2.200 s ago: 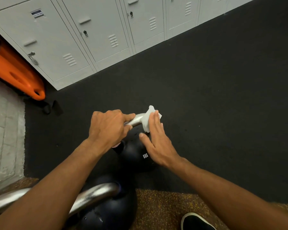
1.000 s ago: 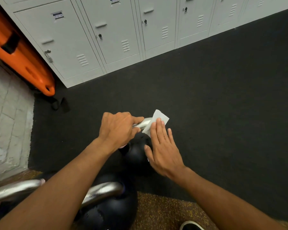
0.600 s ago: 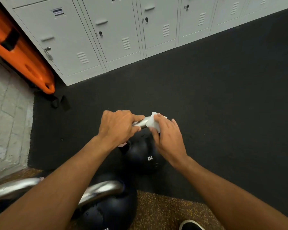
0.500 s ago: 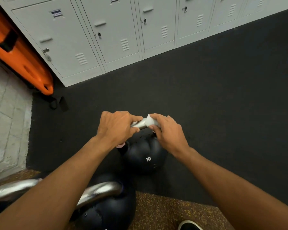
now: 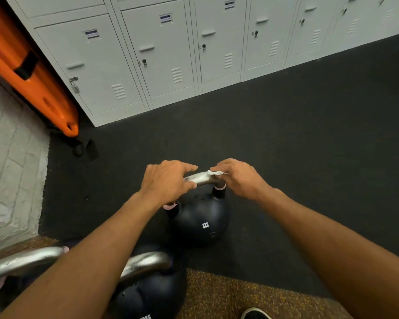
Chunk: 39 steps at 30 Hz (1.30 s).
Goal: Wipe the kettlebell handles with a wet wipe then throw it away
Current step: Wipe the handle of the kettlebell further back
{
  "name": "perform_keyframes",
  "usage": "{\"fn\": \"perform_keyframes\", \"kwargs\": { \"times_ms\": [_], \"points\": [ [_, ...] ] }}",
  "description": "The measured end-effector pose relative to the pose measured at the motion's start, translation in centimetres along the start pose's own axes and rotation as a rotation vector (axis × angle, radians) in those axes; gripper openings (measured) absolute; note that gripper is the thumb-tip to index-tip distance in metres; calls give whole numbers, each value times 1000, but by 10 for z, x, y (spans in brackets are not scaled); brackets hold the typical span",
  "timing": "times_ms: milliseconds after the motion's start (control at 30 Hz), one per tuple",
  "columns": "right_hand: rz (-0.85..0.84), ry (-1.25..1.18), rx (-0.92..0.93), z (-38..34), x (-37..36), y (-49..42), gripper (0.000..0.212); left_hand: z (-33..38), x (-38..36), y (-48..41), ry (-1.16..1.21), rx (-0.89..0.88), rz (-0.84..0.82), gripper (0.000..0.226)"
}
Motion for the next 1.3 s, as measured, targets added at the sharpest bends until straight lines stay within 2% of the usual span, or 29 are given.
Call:
{"fn": "perform_keyframes", "kwargs": {
  "times_ms": [100, 267, 367, 500, 700, 833, 900, 1000, 1067, 1167, 1300],
  "points": [
    [16, -125, 2, -6, 11, 7, 26, -2, -4, -2, 176, 33, -30, 63],
    [79, -456, -92, -6, 40, 19, 17, 3, -7, 2, 674, 61, -38, 81],
    [116, -634, -145, -12, 57, 26, 19, 9, -2, 8, 950, 90, -51, 85],
    [72, -699, -160, -32, 76, 38, 23, 16, 6, 17, 1232, 112, -88, 84],
    [-65, -693, -161, -63, 90, 58, 27, 23, 26, 44, 1349, 90, -127, 66],
    [-190, -730, -170, -86, 90, 74, 26, 31, 44, 65, 1397, 9, -129, 31],
    [-185, -795, -177, -96, 91, 82, 24, 28, 51, 75, 1427, 38, -78, 19],
    [-96, -1040, -199, -108, 88, 92, 28, 15, 56, 90, 1476, 119, -3, 10],
    [-114, -1153, -220, -119, 75, 101, 25, 5, 57, 105, 1523, 165, 29, 8],
    [-202, -1106, -243, -142, 45, 114, 28, -12, 58, 132, 1573, 221, 54, 14],
    [-108, -1093, -219, -170, 32, 118, 27, -32, 60, 165, 1580, 254, 18, 21]
  ]
}}
Point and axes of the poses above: each hand's wrist, its own y-axis away from the middle knuckle, its own x-axis out of the back of the hand, z = x × y, the point moved 7 cm from there along -y, towards the middle knuckle, and after that the axes turned 6 degrees about -z, right-handed, at the moved point
